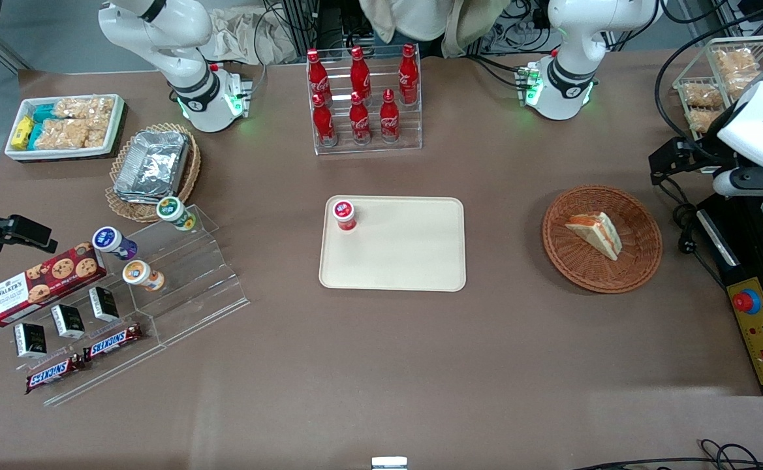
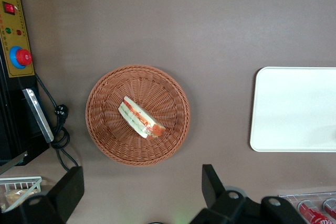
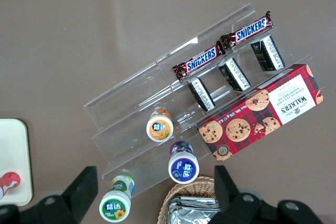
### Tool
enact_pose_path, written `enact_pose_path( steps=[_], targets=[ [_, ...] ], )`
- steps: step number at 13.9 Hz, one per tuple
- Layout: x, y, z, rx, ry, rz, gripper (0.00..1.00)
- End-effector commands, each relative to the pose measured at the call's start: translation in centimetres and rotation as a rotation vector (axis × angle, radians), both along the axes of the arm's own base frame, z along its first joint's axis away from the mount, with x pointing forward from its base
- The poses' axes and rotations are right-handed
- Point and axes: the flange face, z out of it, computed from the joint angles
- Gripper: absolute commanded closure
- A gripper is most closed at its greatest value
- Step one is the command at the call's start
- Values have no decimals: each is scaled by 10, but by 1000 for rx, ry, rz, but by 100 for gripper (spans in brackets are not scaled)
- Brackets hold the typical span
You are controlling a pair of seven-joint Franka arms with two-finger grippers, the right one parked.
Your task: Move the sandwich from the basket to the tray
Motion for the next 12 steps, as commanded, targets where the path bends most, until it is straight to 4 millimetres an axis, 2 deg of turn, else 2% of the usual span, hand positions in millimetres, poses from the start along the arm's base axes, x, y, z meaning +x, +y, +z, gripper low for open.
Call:
enact_pose_path(
  steps=[1,7,9,11,12],
  targets=[
    [-2,-1,6,13,-1,4,0],
    [-8,3,-3,14,57,47,0],
    [-8,4,-6,21,64,233,0],
    [-13,-15,-26,61,95,437,0],
    [-20,-21,-31,70,105,442,0]
  ],
)
